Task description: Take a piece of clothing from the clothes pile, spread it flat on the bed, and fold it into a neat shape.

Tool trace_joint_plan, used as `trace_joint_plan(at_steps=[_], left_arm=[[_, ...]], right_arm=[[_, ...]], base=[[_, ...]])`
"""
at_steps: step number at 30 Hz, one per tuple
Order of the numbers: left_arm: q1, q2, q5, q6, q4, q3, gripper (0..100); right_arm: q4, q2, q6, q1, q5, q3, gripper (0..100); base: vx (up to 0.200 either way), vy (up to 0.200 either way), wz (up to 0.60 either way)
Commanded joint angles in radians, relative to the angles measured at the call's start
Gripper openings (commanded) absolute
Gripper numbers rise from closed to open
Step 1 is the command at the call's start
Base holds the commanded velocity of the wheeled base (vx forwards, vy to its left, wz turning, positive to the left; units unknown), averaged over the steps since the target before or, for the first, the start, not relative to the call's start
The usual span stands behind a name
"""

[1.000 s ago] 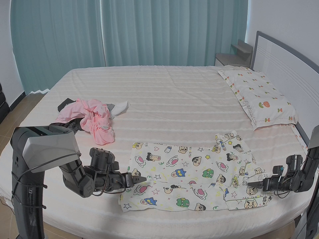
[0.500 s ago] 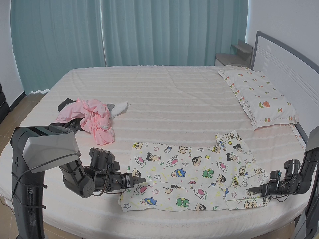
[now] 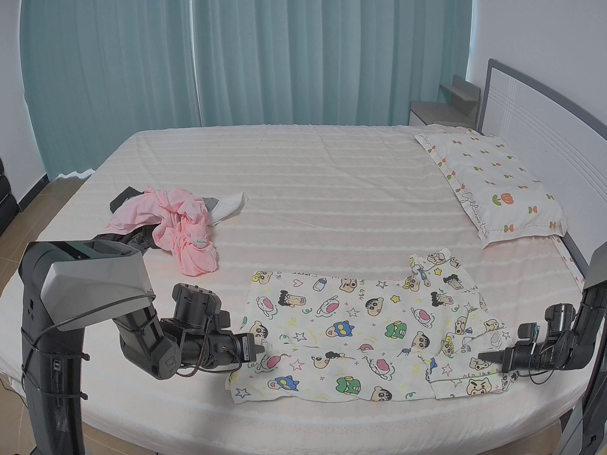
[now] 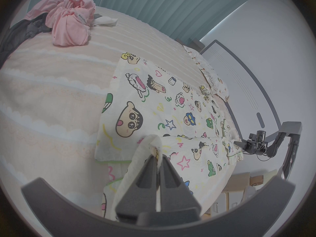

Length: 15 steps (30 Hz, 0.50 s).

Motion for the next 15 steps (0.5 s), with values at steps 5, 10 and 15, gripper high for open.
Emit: trace_joint_plan(at_steps=[5,10,15], left_arm=[[0.002,-0.061,0.029,0.000,0.006,0.033,0],[0.003,-0.068,0.043,0.001,0.007,0.047,0],[0.003,-0.074,0.050,0.001,0.007,0.054,0]], right_arm=[[-0.034,-0.023,0.002,-0.006,0.002,0.016,0],[-0.044,-0.042,0.004,-0.006,0.004,0.016,0],[-0.100,-0.051,0.038,-0.006,0.007,0.016,0]], base=[[0.000,0.000,0.00],[0.000,0.000,0.00],[0.000,0.000,0.00]])
